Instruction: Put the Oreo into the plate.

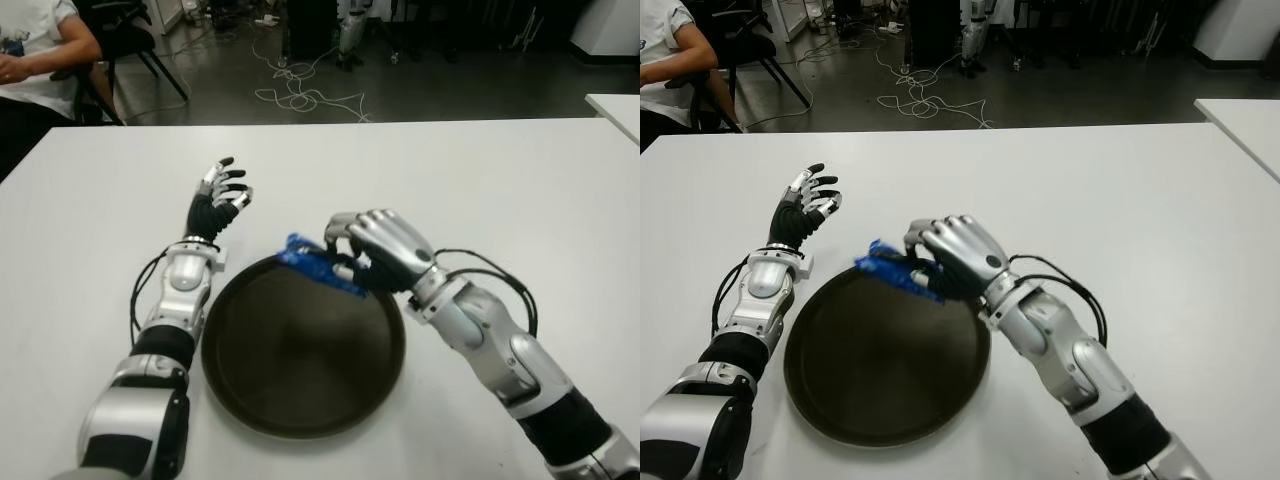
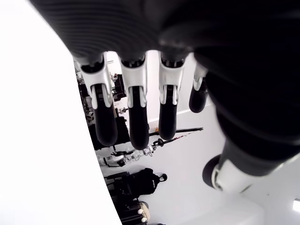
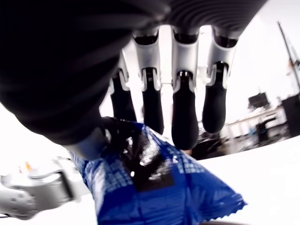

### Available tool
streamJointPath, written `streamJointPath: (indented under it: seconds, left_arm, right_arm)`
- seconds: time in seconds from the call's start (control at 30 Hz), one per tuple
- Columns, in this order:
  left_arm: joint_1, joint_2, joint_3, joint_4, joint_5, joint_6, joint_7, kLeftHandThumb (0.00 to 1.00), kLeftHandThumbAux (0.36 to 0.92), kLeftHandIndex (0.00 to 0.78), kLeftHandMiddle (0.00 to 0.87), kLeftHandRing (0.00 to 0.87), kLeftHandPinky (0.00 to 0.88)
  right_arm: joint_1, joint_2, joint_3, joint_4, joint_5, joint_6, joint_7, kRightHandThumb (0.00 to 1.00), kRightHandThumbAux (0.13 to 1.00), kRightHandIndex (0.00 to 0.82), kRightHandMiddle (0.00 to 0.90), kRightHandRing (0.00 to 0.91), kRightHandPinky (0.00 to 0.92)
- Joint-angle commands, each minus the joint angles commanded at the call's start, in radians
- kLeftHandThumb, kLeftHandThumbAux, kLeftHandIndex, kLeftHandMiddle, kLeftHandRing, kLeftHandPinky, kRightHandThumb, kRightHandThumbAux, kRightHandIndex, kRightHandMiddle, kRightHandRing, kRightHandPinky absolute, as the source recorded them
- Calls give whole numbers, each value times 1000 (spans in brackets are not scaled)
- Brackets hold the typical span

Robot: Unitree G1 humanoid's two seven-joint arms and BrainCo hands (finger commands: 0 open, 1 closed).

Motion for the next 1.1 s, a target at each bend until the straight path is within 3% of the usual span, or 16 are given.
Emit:
streamJointPath:
  seconds: [0.17,0.53,1.1]
  left_arm:
    - [1,-2,1,-4,-9,7,-6,461,700,112,231,253,298]
    - [1,-10,-1,-8,-8,2,0,462,719,116,234,256,294]
    - [0,-5,-18,-12,18,24,31,384,722,104,225,244,277]
  right_arm:
    - [-21,15,17,97,4,-61,-14,693,728,427,642,641,636]
    - [-22,4,9,84,12,-66,72,688,729,429,643,631,620]
    - [-28,13,12,123,16,-92,91,689,729,428,619,609,604]
